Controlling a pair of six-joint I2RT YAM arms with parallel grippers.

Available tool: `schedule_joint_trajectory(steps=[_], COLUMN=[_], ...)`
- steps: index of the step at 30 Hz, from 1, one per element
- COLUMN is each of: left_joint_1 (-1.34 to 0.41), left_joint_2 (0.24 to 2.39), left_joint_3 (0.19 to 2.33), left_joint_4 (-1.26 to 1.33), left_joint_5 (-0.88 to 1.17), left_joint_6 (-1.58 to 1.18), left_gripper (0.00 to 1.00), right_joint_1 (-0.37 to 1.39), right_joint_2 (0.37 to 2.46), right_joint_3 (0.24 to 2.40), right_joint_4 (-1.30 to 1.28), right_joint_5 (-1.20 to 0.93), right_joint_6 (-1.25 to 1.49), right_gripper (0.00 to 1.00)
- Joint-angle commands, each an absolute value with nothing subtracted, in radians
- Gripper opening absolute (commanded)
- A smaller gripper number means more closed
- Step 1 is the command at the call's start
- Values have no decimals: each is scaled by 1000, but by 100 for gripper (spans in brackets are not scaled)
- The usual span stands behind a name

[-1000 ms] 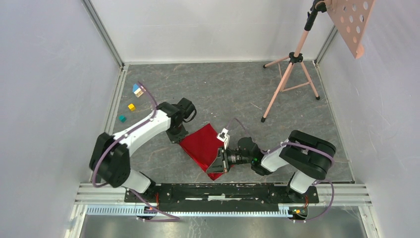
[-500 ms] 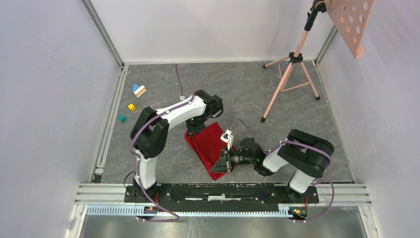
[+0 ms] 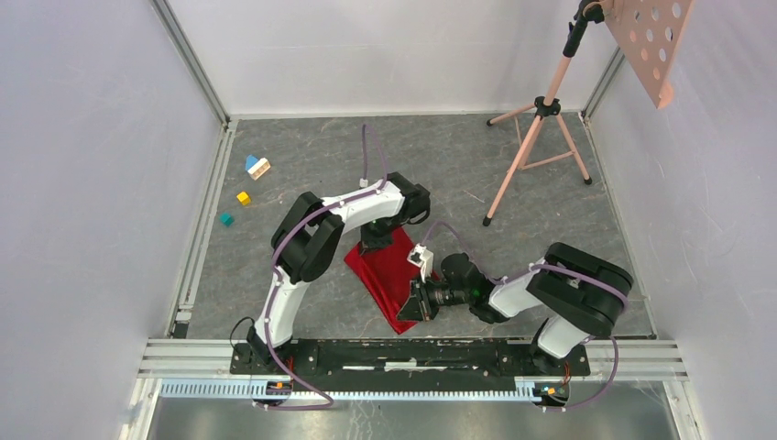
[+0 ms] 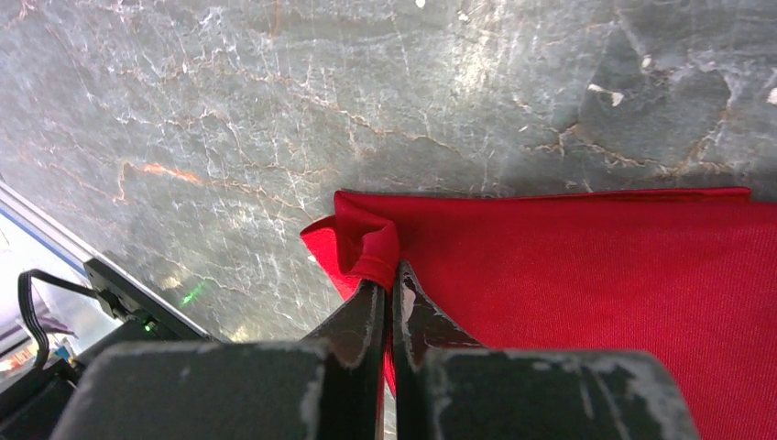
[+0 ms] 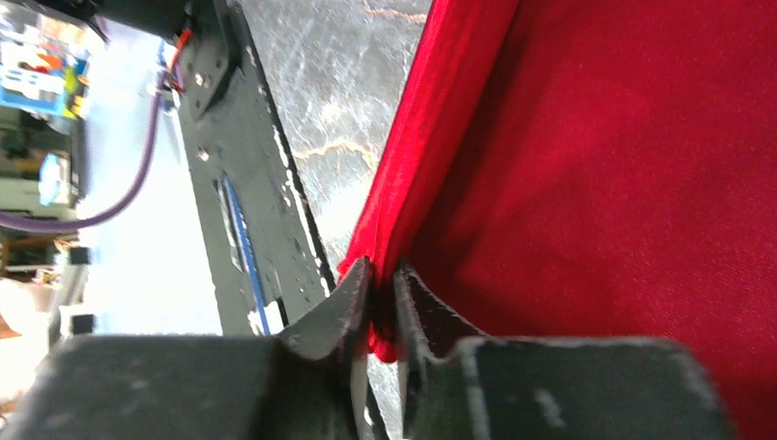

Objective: Fold the napkin into a case and place the utensils inside
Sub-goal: Fold the lower triangle-folded napkin at the center of the board.

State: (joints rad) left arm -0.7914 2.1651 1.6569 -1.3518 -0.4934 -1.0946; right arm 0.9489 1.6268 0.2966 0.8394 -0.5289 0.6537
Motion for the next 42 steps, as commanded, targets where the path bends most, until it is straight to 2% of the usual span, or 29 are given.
schedule_joint_trajectory(steps=[1, 6, 7, 14, 19, 21, 23, 26, 30, 31, 33, 35, 39, 42], left_joint_1=[-801, -829, -835, -849, -848, -847, -848, -847, -847, -848, -847, -847, -847, -840], left_joint_2=[2172, 2175, 2176, 2168, 2155, 2151, 2145, 2139, 2107, 2090, 2041, 1985, 1894, 1815], left_joint_3=[1694, 1685, 1683, 1681, 1678, 1678, 1675, 1675, 1664, 1652, 1617, 1598, 1585, 1547], left_joint_4=[-1302, -1279, -1275, -1273, -1266, -1265, -1255, -1247, -1203, -1185, -1135, -1101, -1069, -1045], left_joint_5=[-606, -578, -569, -558, -551, -547, -537, -521, -473, -463, -445, -429, -398, -379], left_joint_6=[-1013, -995, -991, -983, -978, -979, -974, -968, -908, -892, -862, -836, -785, -758], left_gripper=[2, 2, 2, 2, 2, 2, 2, 2, 2, 3, 18, 27, 47, 67], right_joint_1=[955, 956, 956, 988, 1039, 1055, 1073, 1090, 1093, 1093, 1094, 1094, 1094, 1094], right_joint_2=[1545, 1434, 1421, 1454, 1516, 1538, 1547, 1548, 1526, 1518, 1502, 1493, 1488, 1477], right_joint_3=[346, 386, 388, 456, 514, 531, 532, 523, 483, 474, 449, 432, 430, 422], right_joint_4=[588, 455, 457, 466, 450, 420, 407, 406, 431, 436, 451, 466, 470, 475], right_joint_5=[-541, -431, -408, -211, -103, -56, -10, 36, 55, 63, 79, 89, 95, 95], right_joint_6=[493, 367, 361, 369, 445, 485, 508, 518, 539, 549, 565, 575, 588, 605], right_gripper=[26, 61, 65, 82, 84, 82, 73, 52, 15, 10, 4, 0, 0, 0])
